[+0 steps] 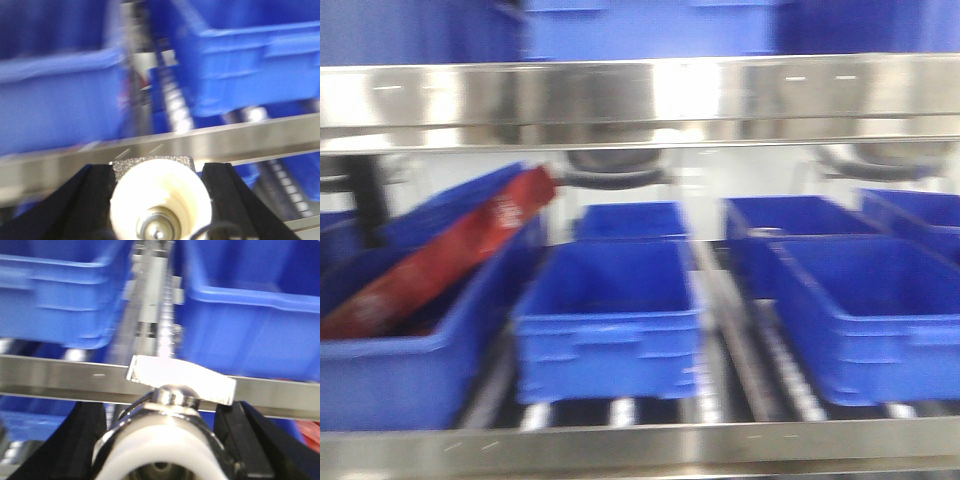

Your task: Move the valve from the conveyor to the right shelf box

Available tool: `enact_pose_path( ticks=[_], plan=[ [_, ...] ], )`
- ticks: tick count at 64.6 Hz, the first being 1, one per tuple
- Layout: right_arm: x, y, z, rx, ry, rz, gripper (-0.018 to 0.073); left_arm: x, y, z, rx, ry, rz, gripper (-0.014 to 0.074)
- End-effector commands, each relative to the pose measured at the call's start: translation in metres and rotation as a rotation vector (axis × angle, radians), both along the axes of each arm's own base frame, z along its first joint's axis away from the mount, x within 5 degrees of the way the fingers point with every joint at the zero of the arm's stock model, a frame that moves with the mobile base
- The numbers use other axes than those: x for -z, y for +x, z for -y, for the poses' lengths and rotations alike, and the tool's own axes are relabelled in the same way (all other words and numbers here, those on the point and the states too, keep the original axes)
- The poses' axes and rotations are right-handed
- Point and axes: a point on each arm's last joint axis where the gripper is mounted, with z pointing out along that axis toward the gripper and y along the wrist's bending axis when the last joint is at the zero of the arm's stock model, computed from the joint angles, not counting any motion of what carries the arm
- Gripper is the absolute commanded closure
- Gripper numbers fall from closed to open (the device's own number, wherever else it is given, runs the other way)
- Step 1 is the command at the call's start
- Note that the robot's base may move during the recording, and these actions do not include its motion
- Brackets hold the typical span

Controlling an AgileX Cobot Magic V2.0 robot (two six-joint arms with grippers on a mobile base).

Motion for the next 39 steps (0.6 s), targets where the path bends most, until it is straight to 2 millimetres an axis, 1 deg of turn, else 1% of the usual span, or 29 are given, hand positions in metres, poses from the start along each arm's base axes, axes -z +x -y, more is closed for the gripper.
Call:
enact_pose_path(
  ticks=[1, 39],
  plan=[
    [-0.0149, -0.0033, 0.0014, 0.005, -0.004, 0.102, 0.0713, -0.0119, -0.0045, 0.0003, 0.0, -0.012, 0.076, 0.0708],
    [-0.0149, -0.0033, 0.0014, 0.005, -0.004, 0.102, 0.0713, -0.0119, -0.0045, 0.0002, -0.001, -0.01, 0.076, 0.0708]
  ],
)
